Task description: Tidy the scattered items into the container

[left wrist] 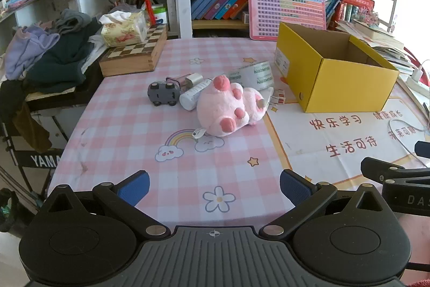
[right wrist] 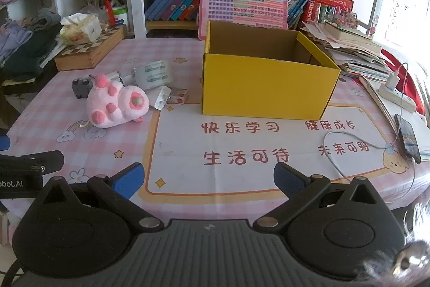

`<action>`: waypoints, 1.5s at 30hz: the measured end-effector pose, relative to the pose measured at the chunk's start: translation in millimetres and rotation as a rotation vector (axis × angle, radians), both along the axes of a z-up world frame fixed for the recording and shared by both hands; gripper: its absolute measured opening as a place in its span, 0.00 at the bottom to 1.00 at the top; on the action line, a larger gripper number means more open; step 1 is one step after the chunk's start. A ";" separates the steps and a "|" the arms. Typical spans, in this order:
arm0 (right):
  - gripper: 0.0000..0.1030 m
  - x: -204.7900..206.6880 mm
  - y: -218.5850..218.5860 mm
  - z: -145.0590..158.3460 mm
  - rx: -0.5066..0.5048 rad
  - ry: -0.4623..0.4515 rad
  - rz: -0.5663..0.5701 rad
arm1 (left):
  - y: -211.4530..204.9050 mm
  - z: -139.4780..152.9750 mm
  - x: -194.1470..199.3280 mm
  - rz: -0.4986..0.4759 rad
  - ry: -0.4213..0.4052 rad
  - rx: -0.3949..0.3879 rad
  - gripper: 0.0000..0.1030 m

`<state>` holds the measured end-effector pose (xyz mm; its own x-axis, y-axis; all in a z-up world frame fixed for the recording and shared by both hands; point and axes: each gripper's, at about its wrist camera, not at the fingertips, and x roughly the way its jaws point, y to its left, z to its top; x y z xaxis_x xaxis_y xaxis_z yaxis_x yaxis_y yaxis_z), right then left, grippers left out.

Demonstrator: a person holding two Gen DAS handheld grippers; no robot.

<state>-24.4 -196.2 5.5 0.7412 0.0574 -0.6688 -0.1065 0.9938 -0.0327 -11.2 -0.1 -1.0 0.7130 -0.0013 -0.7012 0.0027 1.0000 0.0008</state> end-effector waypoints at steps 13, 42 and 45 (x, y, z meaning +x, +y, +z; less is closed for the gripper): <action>1.00 1.5 2.0 0.1 0.001 -0.001 0.001 | 1.9 0.2 -2.9 -0.008 -0.001 -0.002 1.00; 1.00 -0.5 7.4 1.2 -0.008 0.000 0.013 | 3.6 -1.2 -4.8 -0.018 0.011 0.000 1.00; 1.00 -0.4 6.4 1.3 -0.008 0.000 0.016 | 3.4 -1.1 -4.4 -0.019 0.011 0.000 1.00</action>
